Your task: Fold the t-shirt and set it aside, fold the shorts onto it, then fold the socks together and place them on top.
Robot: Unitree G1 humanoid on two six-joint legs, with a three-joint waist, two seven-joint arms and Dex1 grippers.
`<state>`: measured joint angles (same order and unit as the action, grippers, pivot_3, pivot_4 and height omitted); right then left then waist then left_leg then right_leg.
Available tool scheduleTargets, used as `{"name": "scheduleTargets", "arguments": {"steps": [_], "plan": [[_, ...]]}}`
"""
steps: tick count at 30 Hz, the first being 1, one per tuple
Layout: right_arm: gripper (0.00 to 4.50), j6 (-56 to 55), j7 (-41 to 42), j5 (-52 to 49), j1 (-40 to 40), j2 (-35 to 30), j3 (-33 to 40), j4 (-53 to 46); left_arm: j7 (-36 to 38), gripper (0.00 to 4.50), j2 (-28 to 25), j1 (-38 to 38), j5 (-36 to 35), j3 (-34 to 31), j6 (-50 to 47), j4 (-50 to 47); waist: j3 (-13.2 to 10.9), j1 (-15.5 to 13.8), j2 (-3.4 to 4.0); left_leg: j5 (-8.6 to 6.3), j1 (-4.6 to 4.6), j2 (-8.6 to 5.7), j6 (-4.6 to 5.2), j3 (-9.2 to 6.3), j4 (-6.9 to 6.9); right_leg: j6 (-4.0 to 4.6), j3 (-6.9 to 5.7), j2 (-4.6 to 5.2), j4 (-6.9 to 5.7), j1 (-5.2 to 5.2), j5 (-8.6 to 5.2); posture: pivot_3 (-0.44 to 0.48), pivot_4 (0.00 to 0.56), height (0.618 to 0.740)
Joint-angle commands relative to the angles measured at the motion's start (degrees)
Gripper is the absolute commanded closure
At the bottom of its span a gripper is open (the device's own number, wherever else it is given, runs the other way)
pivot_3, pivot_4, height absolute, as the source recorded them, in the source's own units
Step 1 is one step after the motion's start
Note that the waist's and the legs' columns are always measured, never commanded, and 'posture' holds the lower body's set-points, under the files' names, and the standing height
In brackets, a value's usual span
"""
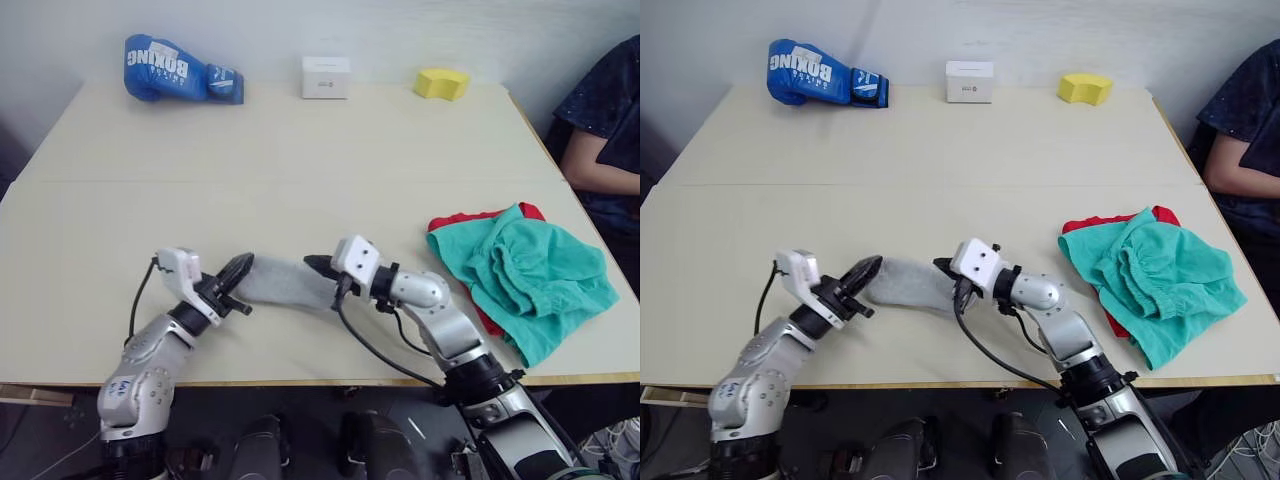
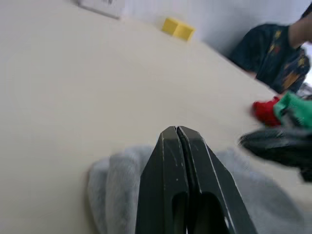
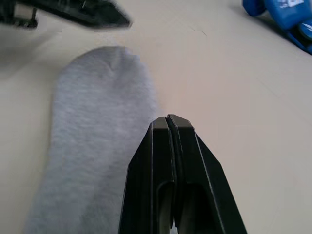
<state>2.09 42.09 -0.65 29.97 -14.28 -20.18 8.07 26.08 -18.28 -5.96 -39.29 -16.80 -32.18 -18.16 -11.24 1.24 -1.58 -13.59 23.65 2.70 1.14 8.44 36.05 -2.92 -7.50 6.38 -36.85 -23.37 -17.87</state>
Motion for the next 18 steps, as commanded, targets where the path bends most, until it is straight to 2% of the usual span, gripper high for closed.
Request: {"name": "scheduleTargets", "arguments": {"steps": [1,5,8,10,11,13,18], "plan": [[4.50,-2.72,1.02,1.66,1.82,1.88,-2.07,4.25,-0.02,4.12,-7.65,-2.15,-7.20,-4.66,-11.25,0.49,0.00,0.33,0.00,0.05,0.01,0.00,0.08,0.00,0.00,0.00,0.00,0.00,-0.01,0.00,0.00,0.000,0.150,0.740],[4.50,-4.65,0.69,3.34,4.84,4.29,-2.92,11.00,0.29,2.95,-16.87,-4.97,-9.88,-6.81,-22.11,7.39,-0.01,0.49,0.01,0.05,-0.04,-0.01,0.08,-0.01,-0.02,0.00,0.03,0.00,-0.05,-0.01,0.00,0.000,0.150,0.740],[4.50,-4.50,0.80,4.34,7.89,6.46,-3.42,15.87,1.90,2.01,-21.13,-9.28,-14.22,-8.86,-30.03,13.85,-0.01,0.58,-0.01,-0.05,-0.03,0.01,-0.26,-0.01,-0.03,0.02,0.04,-0.03,-0.06,-0.04,-0.01,0.000,0.150,0.740],[4.50,-4.41,1.25,5.17,9.10,7.07,-3.92,18.23,3.62,1.35,-24.00,-11.39,-14.49,-6.91,-35.00,16.59,-0.01,0.62,-0.02,0.02,-0.02,0.02,-0.40,-0.01,-0.03,0.03,0.04,-0.04,-0.08,-0.06,-0.02,0.000,0.150,0.740],[4.50,-4.65,1.60,5.51,9.45,7.23,-4.19,19.16,4.89,1.01,-27.16,-11.76,-11.82,-2.93,-36.44,16.94,-0.01,0.66,-0.02,0.01,-0.03,0.01,-0.43,-0.01,-0.05,0.03,0.06,-0.04,-0.06,-0.06,-0.02,0.000,0.150,0.740],[4.50,-4.37,2.04,5.82,9.72,7.44,-4.36,20.10,5.97,0.45,-29.43,-13.77,-9.97,0.41,-38.62,18.95,0.00,0.78,-0.04,0.01,-0.03,-0.01,-0.50,0.00,-0.08,0.04,0.08,-0.05,-0.05,-0.06,-0.03,0.000,0.150,0.740],[4.50,-4.61,2.97,6.26,9.06,7.05,-4.53,20.17,5.80,0.45,-27.76,-20.98,-8.65,5.30,-44.17,23.77,0.02,0.66,-0.07,0.03,-0.16,-0.01,-0.60,0.08,-0.14,0.05,0.17,-0.04,-0.09,-0.04,-0.03,0.000,0.150,0.740]]}}
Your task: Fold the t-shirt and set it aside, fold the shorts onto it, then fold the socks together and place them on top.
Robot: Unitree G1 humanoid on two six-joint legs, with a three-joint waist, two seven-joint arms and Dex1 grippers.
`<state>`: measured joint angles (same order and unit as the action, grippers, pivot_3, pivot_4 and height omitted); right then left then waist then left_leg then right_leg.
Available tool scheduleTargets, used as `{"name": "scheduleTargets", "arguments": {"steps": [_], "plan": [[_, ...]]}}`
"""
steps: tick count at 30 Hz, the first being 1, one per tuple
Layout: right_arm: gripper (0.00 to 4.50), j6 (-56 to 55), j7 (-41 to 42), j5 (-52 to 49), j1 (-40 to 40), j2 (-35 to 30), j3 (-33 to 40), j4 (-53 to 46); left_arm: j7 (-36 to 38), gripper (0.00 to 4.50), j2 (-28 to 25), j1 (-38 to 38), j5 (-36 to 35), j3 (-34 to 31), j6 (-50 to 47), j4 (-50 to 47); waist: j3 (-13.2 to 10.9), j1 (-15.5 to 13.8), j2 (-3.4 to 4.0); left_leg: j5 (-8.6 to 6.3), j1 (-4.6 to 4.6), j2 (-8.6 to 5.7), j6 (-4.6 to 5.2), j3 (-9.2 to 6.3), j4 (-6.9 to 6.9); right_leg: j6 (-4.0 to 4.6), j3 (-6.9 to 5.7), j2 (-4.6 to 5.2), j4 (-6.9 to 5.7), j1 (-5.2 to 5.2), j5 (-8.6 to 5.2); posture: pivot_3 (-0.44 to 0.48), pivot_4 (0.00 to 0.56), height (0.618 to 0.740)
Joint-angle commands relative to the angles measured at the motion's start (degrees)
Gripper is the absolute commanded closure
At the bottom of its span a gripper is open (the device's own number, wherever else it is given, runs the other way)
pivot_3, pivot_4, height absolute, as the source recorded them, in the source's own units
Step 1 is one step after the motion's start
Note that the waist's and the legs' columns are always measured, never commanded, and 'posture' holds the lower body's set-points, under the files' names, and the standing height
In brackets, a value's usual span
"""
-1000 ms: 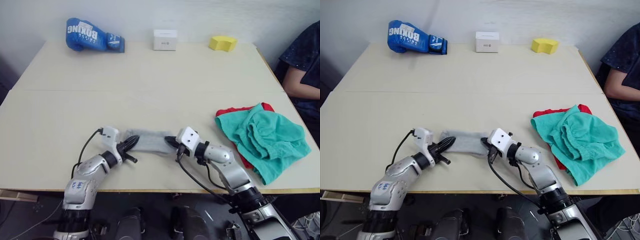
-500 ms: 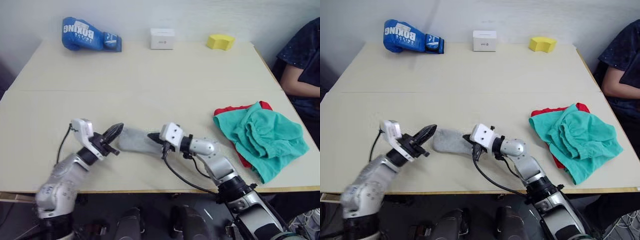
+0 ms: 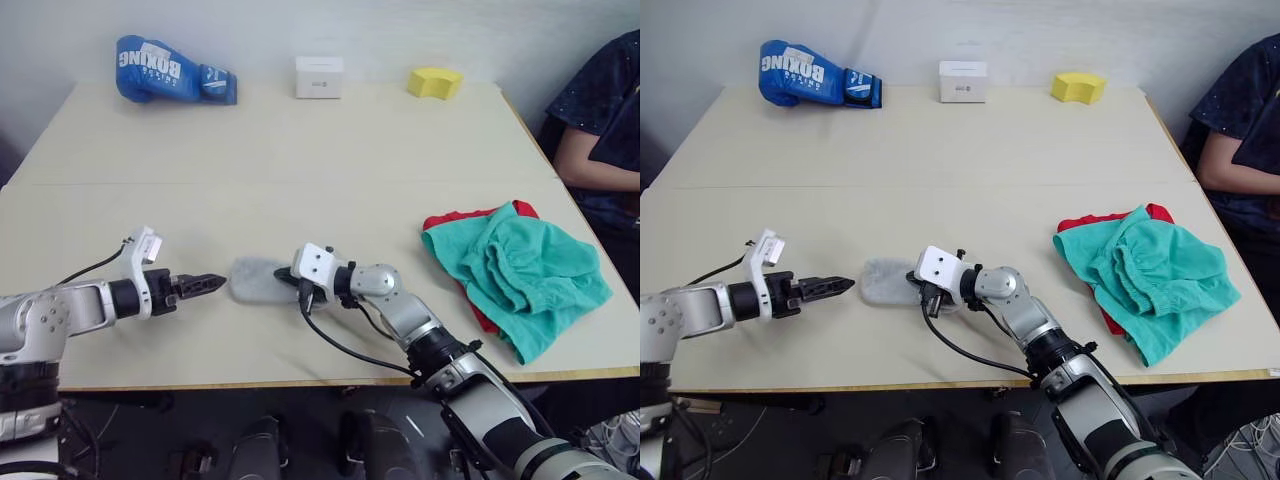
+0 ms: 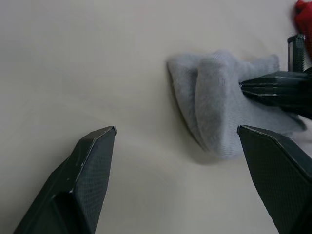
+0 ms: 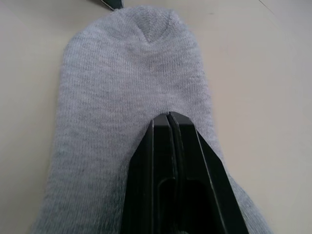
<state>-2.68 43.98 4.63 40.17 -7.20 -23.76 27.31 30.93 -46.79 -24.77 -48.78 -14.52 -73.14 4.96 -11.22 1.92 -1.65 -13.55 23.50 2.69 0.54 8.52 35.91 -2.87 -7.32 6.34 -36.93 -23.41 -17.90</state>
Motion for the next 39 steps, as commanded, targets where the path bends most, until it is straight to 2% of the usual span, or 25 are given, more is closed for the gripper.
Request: {"name": "scheduleTargets", "arguments": {"steps": [1,3,6,10,13,19,23,24,32,39], "plan": [[4.50,0.19,1.31,1.06,-1.34,-0.16,-1.01,0.78,0.98,0.45,1.47,-3.00,1.16,4.52,-4.41,0.77,0.00,0.00,0.00,0.00,-0.03,0.00,-0.01,0.00,-0.01,0.00,0.02,0.00,-0.01,0.01,0.00,0.000,0.150,0.740],[4.50,0.20,1.55,1.16,-1.45,-0.28,-1.01,0.71,0.69,0.45,3.21,-4.47,1.40,5.55,-6.10,1.36,0.01,-0.07,0.00,0.00,-0.08,-0.03,-0.02,0.02,-0.05,0.00,0.06,0.01,0.00,0.04,0.00,0.000,0.150,0.740],[4.50,-0.07,1.74,1.25,-1.96,-0.83,-0.92,-0.09,-1.15,0.45,8.51,-7.55,1.61,4.94,-7.88,3.13,0.04,-0.28,0.02,0.00,-0.11,-0.06,-0.03,0.03,-0.06,0.00,0.08,0.02,-0.01,0.06,0.00,0.000,0.150,0.740],[4.50,0.30,1.81,1.20,-2.59,-1.55,-0.64,-1.56,-2.11,0.45,9.94,-8.87,3.69,5.26,-8.43,3.22,0.05,-0.22,0.01,0.00,-0.13,-0.06,-0.03,0.04,-0.05,0.00,0.09,0.02,-0.01,0.10,0.00,0.000,0.150,0.740],[4.50,0.64,1.91,1.21,-3.03,-2.08,-0.63,-2.45,-1.74,1.07,9.85,-9.25,4.66,4.95,-7.43,2.97,0.05,-0.21,0.01,0.01,-0.15,-0.05,-0.03,0.04,-0.06,0.00,0.09,0.02,-0.01,0.09,0.00,0.000,0.150,0.740],[4.50,1.11,1.89,1.60,-3.84,-3.02,-0.72,-3.50,-1.15,3.01,10.19,-11.14,5.75,4.45,-6.23,1.54,0.05,-0.17,0.01,0.00,-0.12,-0.05,-0.03,0.04,-0.06,0.00,0.08,0.02,0.00,0.07,0.00,0.000,0.150,0.740],[4.50,2.18,1.66,1.50,-4.92,-3.96,-0.13,-5.86,0.42,4.32,8.44,-13.81,7.09,10.38,-6.13,-4.65,0.05,-0.35,0.00,0.00,-0.10,-0.05,-0.04,0.04,-0.07,0.00,0.08,0.02,0.02,0.05,0.00,0.000,0.150,0.740],[4.50,2.59,1.48,1.58,-5.33,-4.37,0.04,-6.56,0.77,4.49,8.54,-15.01,6.90,11.12,-6.46,-5.65,0.05,-0.37,0.00,0.00,-0.08,-0.07,-0.04,0.04,-0.07,0.00,0.08,0.03,0.02,0.05,0.00,0.000,0.150,0.740],[4.50,2.83,0.62,3.16,-7.49,-7.71,-0.03,-8.13,2.80,4.49,11.37,-21.62,7.85,16.24,-5.54,-8.22,0.05,-0.28,0.00,0.01,-0.09,-0.09,-0.04,0.05,-0.07,0.00,0.09,0.05,0.02,0.05,0.00,0.000,0.150,0.740],[4.50,6.27,-0.08,1.84,-9.53,-8.49,1.73,-12.56,5.38,4.49,14.66,-21.39,10.62,23.55,-2.51,-7.74,0.05,-0.40,0.00,0.01,-0.07,-0.09,-0.02,0.05,0.00,0.00,0.09,0.05,0.01,0.07,0.00,0.000,0.150,0.740]]}}
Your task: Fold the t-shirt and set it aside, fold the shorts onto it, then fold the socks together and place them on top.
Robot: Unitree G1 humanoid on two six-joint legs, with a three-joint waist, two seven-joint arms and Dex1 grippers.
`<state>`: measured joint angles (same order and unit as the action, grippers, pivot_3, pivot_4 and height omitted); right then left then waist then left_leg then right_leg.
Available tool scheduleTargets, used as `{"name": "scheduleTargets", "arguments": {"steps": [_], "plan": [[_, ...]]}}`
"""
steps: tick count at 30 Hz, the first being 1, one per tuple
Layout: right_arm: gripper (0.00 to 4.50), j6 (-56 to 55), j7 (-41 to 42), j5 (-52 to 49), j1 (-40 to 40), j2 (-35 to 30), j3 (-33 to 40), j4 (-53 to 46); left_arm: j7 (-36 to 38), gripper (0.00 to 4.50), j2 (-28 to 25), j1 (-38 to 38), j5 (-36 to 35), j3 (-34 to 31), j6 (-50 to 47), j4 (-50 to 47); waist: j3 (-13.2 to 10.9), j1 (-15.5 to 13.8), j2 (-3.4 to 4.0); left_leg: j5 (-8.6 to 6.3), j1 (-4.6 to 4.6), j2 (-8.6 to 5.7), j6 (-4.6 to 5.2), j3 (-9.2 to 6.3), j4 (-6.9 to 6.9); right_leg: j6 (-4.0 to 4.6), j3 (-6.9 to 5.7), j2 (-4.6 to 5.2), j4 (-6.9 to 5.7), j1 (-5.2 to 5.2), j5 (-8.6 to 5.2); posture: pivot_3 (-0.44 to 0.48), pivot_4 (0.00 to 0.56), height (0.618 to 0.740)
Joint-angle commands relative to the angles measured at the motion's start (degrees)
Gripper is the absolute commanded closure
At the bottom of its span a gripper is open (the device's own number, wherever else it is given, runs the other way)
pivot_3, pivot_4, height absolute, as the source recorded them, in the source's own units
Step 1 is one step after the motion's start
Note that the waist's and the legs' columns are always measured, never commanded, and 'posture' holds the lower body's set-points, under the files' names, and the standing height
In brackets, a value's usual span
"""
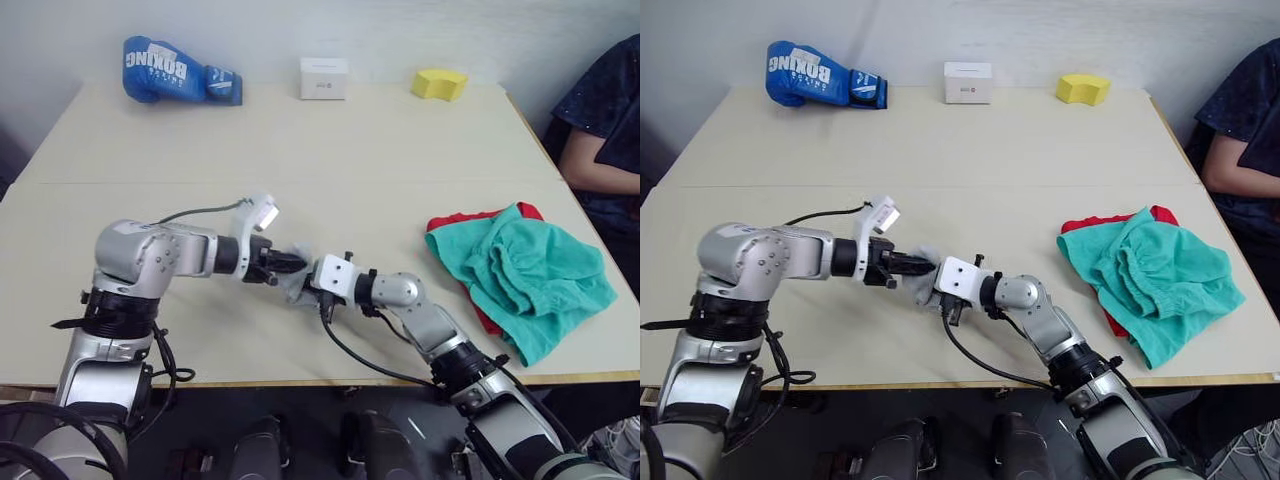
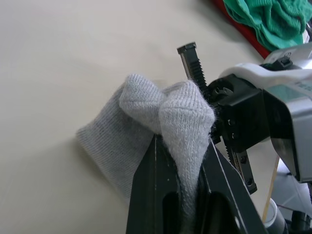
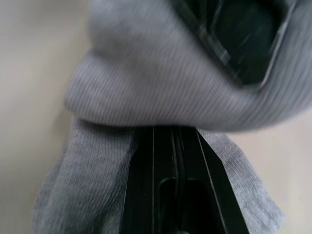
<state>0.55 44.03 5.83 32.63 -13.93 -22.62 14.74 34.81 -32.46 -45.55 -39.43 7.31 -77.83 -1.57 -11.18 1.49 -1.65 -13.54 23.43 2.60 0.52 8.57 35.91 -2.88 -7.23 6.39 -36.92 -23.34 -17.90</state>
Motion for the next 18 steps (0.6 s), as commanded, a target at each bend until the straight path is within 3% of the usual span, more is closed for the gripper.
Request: {"name": "scheduleTargets", "arguments": {"steps": [1,4,18], "plan": [[4.50,3.69,-0.19,0.52,-2.62,-2.00,0.91,-0.86,2.05,4.49,0.61,-0.38,2.14,2.99,3.57,-0.89,0.00,0.04,0.00,0.00,0.00,0.00,0.00,0.00,0.00,0.00,0.00,0.00,0.00,0.00,0.00,0.000,0.150,0.740],[4.50,5.65,-0.64,0.00,-4.79,-2.86,1.86,-3.91,4.22,4.49,2.62,0.75,2.99,4.26,8.04,-0.28,0.00,-0.11,0.00,0.00,-0.02,0.00,0.00,0.00,0.00,0.00,0.00,0.00,0.00,0.01,0.00,0.000,0.150,0.740],[4.50,15.64,-1.21,-6.08,-15.50,-9.90,10.10,-22.89,19.03,0.16,3.35,10.29,15.03,9.27,39.24,4.74,0.00,-1.20,0.01,-0.18,0.06,0.04,0.31,-0.01,0.04,0.01,-0.02,0.02,0.12,-0.02,0.00,0.000,0.150,0.740]]}}
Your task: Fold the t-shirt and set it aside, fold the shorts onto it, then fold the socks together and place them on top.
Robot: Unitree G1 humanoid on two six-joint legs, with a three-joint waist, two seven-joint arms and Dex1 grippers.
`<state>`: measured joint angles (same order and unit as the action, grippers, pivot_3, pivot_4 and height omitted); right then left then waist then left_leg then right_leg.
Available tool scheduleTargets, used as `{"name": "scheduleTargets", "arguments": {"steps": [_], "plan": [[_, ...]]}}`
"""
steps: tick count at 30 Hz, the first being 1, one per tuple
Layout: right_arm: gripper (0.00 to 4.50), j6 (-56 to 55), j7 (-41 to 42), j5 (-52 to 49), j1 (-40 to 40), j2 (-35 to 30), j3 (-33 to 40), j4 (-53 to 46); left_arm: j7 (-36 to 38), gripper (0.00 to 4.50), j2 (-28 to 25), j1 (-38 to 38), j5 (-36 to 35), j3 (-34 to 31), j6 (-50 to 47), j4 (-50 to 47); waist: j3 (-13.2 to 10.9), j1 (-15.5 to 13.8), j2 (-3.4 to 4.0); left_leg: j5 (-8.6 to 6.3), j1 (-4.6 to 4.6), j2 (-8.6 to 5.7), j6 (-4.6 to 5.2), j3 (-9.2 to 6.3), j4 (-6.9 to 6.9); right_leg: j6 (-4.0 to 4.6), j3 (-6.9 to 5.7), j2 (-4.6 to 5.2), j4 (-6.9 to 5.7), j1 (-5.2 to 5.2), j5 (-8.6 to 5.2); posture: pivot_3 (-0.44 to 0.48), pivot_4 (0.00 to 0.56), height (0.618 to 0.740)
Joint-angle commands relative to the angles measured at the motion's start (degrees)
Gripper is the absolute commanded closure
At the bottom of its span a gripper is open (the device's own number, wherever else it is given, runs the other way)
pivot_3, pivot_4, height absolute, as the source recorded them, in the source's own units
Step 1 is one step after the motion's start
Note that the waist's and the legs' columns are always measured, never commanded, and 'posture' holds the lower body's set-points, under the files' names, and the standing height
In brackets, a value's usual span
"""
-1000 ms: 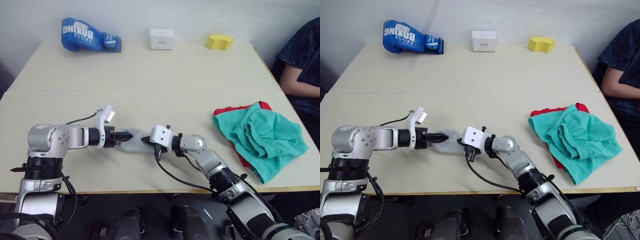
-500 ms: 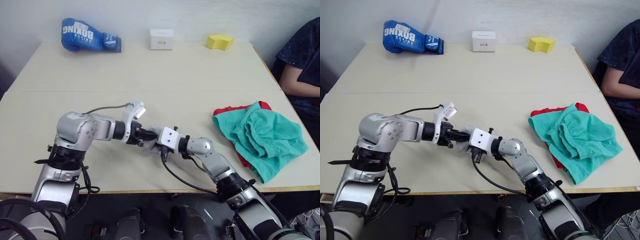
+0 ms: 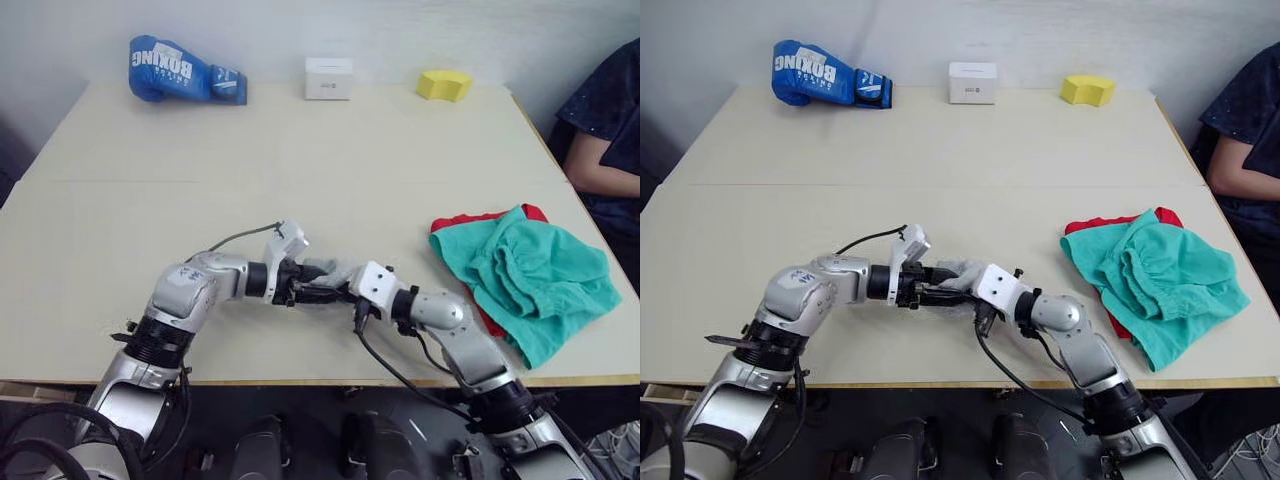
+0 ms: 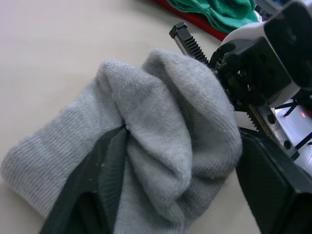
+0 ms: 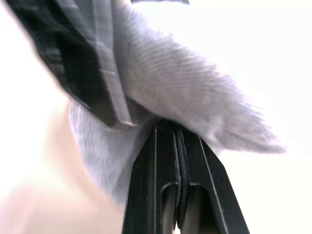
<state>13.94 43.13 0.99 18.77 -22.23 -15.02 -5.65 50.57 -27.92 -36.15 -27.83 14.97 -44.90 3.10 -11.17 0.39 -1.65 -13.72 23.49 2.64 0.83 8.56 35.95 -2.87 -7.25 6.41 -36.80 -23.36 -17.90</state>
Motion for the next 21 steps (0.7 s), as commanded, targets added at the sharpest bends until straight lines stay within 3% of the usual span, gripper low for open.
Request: {"name": "scheduleTargets", "arguments": {"steps": [1,6,10,14,21], "plan": [[4.50,2.84,-0.38,-1.85,-2.24,-2.04,3.21,-3.34,4.83,0.02,-1.48,1.65,4.33,1.87,8.99,0.21,0.00,-0.17,0.00,-0.01,0.00,0.00,0.01,0.00,0.00,0.00,0.00,0.00,0.00,0.00,0.00,0.000,0.150,0.740],[4.50,5.81,-0.35,-4.63,-4.57,-5.46,8.00,-6.57,7.27,0.02,0.60,4.50,3.88,-3.39,20.79,0.60,0.00,-0.34,0.00,-0.07,0.07,0.02,0.12,-0.01,-0.01,0.01,-0.03,0.00,0.10,-0.02,0.00,0.000,0.150,0.740],[4.50,7.99,0.75,-9.71,-4.24,-7.31,13.16,-8.81,9.22,0.02,0.02,6.49,1.53,-8.13,23.00,-1.10,-0.01,-0.10,0.02,-0.06,0.37,0.04,0.36,-0.06,0.07,-0.02,-0.11,0.00,0.12,-0.23,0.02,0.000,0.150,0.740],[4.50,9.97,2.16,-19.19,-1.43,-5.28,18.09,-11.37,9.35,0.93,-0.33,7.02,-0.29,-11.24,21.22,-1.28,-0.03,-0.02,0.06,0.07,0.37,0.10,0.54,-0.07,0.04,-0.01,-0.19,-0.08,0.11,-0.24,0.02,0.000,0.150,0.740],[4.50,9.72,0.72,-19.51,5.16,-1.14,12.64,-9.51,4.39,3.19,2.11,7.02,8.25,-9.31,29.74,5.30,-0.04,-0.25,0.06,0.08,0.41,0.07,0.63,-0.11,0.12,-0.05,-0.21,-0.07,0.09,-0.22,0.05,0.000,0.150,0.740]]}}
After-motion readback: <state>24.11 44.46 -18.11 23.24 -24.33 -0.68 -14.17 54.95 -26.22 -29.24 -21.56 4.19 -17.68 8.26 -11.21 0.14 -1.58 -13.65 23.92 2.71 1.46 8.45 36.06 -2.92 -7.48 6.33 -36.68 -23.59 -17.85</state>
